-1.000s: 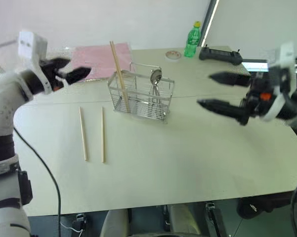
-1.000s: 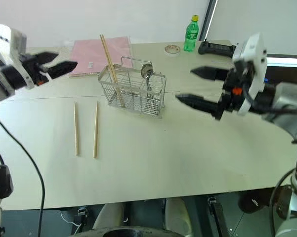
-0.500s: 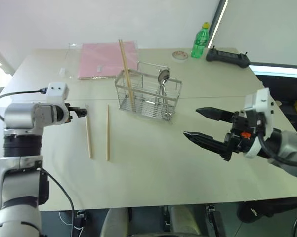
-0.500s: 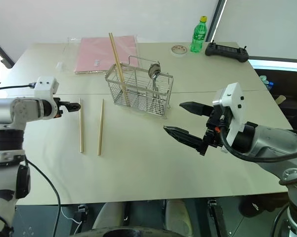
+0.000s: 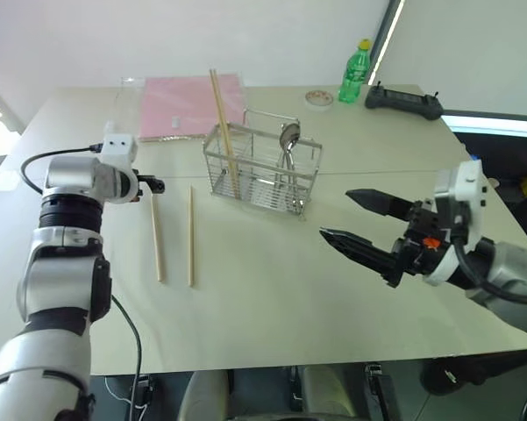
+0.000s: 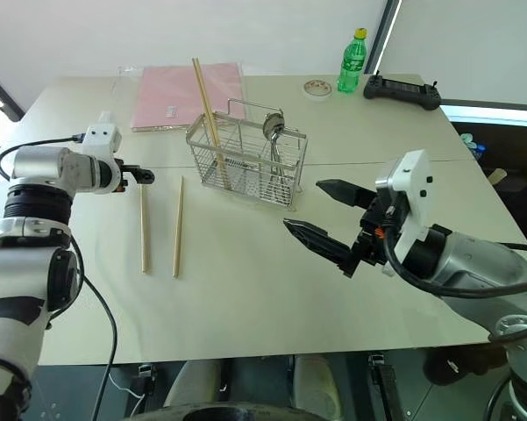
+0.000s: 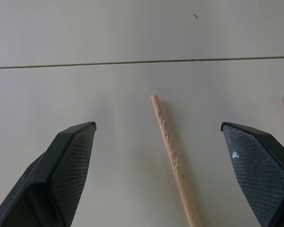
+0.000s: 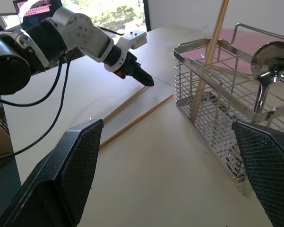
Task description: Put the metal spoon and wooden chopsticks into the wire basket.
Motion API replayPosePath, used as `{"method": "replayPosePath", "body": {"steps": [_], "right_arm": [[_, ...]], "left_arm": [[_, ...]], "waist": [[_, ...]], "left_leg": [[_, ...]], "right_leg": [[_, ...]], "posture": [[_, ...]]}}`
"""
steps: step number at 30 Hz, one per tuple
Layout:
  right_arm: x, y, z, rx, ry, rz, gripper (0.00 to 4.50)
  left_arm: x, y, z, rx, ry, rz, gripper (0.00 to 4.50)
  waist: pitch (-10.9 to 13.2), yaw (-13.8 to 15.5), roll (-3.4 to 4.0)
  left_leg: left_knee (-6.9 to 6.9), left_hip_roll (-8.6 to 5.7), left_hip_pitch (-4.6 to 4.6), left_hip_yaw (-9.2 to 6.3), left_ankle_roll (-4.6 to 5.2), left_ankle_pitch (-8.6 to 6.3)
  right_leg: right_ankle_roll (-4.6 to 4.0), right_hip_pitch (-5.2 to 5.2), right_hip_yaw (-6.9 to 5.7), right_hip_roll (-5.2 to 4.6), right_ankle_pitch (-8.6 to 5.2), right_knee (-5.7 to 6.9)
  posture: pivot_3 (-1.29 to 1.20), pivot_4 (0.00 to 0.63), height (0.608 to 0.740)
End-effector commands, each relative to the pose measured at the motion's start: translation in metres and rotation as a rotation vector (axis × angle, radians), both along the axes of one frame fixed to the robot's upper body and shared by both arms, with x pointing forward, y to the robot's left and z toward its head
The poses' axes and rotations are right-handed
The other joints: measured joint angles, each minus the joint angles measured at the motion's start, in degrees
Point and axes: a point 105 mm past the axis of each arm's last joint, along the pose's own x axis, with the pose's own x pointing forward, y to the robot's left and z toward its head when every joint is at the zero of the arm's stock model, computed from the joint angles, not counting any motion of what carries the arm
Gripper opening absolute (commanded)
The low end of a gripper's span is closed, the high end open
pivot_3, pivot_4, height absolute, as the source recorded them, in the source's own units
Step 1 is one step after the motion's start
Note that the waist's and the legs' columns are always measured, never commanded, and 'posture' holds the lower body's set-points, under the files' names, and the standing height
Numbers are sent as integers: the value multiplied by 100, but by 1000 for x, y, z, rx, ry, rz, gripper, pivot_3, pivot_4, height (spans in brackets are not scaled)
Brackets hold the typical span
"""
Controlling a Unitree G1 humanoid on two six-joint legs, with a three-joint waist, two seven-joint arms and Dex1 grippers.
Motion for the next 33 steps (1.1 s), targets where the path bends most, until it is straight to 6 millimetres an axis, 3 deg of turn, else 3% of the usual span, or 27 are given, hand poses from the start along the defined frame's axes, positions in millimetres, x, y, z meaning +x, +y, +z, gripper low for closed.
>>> {"method": "replayPosePath", "body": {"steps": [1,6,9,16,24,28,30,33], "right_arm": [[-7,2,6,-7,-40,8,4457],[-6,-1,6,13,-37,-16,4457],[-6,-2,7,23,-37,-24,4500],[-6,-3,5,20,-33,-34,4500],[-6,-6,2,12,-19,-32,4500],[-9,-10,-2,-7,10,-25,4500],[-11,-12,-5,-21,28,-24,4500],[-13,-17,-6,-34,50,-28,4500]], "left_arm": [[4,-1,3,-1,0,15,4500],[-3,-3,-14,-56,78,61,4500],[-6,-8,-19,-102,101,67,3674],[-4,-9,-14,-108,90,80,166],[0,-5,-2,-118,55,106,72],[18,11,40,-114,-168,156,72],[34,19,96,-103,-449,160,72],[32,7,208,-227,-925,59,72]], "waist": [[-1,2,-1],[-5,-5,4],[-12,-5,13],[-19,26,21],[-19,16,21],[-14,7,13],[-6,13,-2],[14,30,-37]], "left_leg": [[1,0,0,0,0,0],[8,0,4,0,0,0],[8,1,8,3,0,0],[13,-2,7,2,0,0],[15,-4,8,0,0,0],[13,-4,5,-1,0,0],[14,-3,2,-1,0,0],[14,2,-4,-3,-1,1]], "right_leg": [[1,0,0,0,0,1],[6,4,0,0,4,5],[9,7,1,-2,6,4],[11,14,0,-3,6,2],[12,17,0,-5,8,2],[14,14,0,-4,8,2],[15,11,0,-3,9,2],[21,6,-2,-1,17,1]], "posture": [[0,150,721],[0,150,721],[0,150,721],[0,150,721],[0,150,721],[0,150,721],[0,150,721],[0,150,721]]}}
